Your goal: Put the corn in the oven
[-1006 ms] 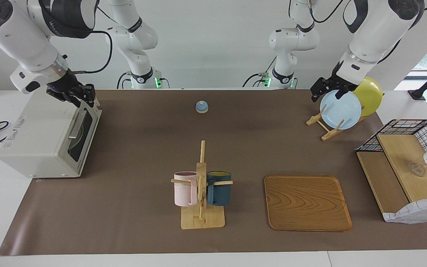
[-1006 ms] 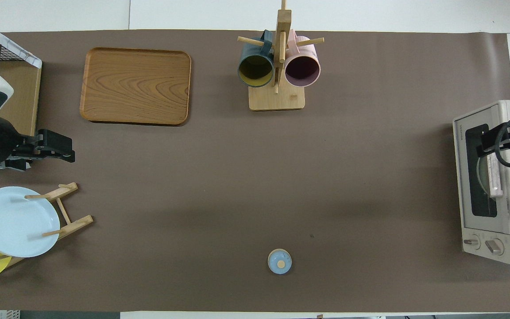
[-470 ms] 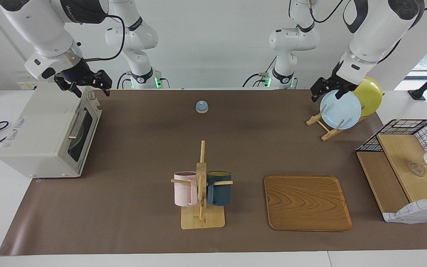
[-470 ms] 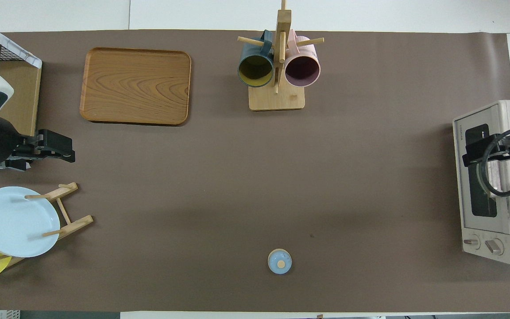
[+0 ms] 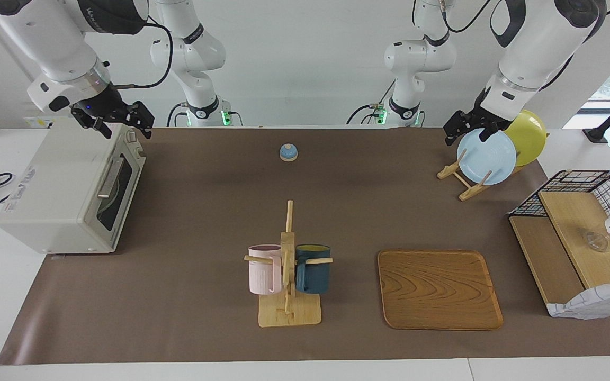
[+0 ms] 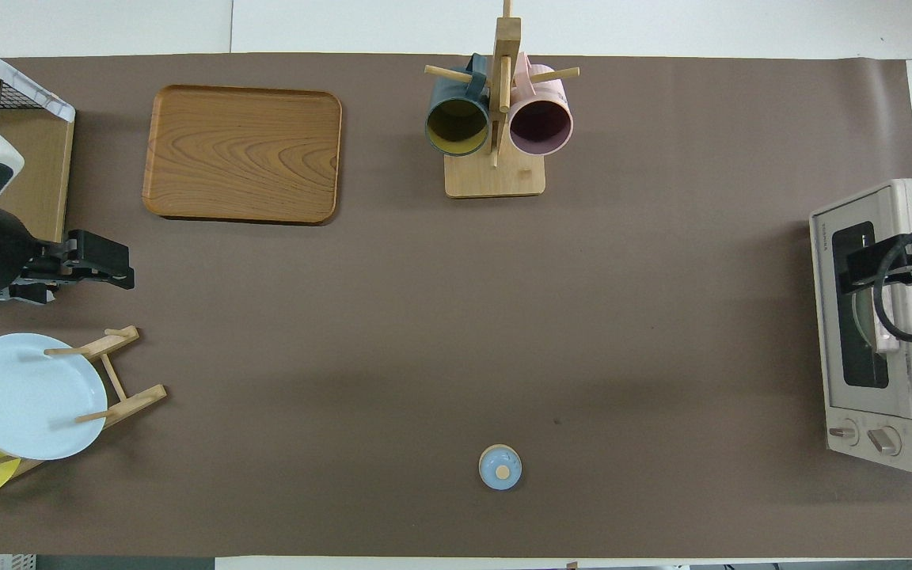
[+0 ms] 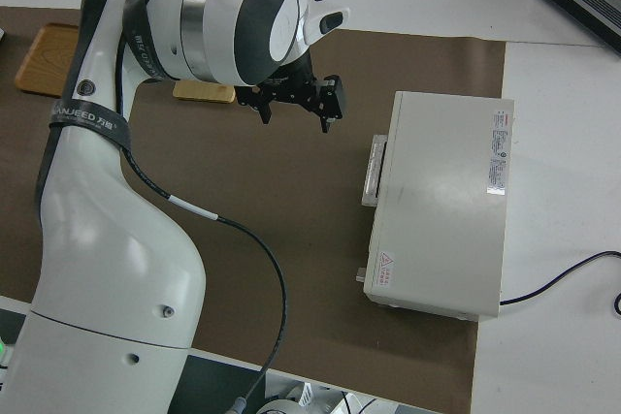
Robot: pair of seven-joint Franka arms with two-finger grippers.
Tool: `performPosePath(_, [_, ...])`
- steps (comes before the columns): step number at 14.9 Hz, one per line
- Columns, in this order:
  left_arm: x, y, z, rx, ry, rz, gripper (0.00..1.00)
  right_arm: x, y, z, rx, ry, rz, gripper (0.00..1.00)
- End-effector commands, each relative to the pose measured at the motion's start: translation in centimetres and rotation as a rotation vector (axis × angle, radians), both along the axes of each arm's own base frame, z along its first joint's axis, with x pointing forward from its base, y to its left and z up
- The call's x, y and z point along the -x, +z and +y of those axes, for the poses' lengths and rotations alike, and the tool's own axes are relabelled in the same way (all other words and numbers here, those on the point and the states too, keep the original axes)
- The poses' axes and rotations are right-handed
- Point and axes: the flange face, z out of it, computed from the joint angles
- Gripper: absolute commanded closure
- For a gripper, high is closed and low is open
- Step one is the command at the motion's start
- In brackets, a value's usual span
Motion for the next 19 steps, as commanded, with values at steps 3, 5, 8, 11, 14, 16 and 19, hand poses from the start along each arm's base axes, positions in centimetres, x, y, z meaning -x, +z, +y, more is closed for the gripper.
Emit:
performPosePath(3, [0.7,0.1,0.3,0.003,0.004,-0.017,0.00,-0.1,0.5,0.1,-0.011,-0.018,-0.049,0.00])
performPosePath(5, [0.7,0.1,0.2,0.004,0.004,-0.019,0.00,-0.8,2.0,0.1,0.006,-0.026,-0.112,0.00])
performPosePath(8, [0.7,0.1,0.2,0.004,0.004,-0.019,0.00,-1.3,2.2,0.2,0.006,-0.025,-0.146,0.00])
performPosePath(11, [0.7,0.1,0.2,0.004,0.004,-0.019,0.00,-1.1,2.2,0.0,0.007,-0.028,-0.138,0.00])
performPosePath(14, [0.7,0.1,0.2,0.004,0.004,-0.019,0.00,-0.9,2.0,-0.6,0.006,-0.040,-0.123,0.00])
performPosePath(16, [0.7,0.1,0.2,0.004,0.004,-0.019,0.00,-0.9,2.0,-0.8,0.006,-0.045,-0.123,0.00])
performPosePath(19, [0.7,0.1,0.2,0.004,0.004,-0.019,0.00,-0.9,2.0,-0.3,0.007,-0.036,-0.123,0.00])
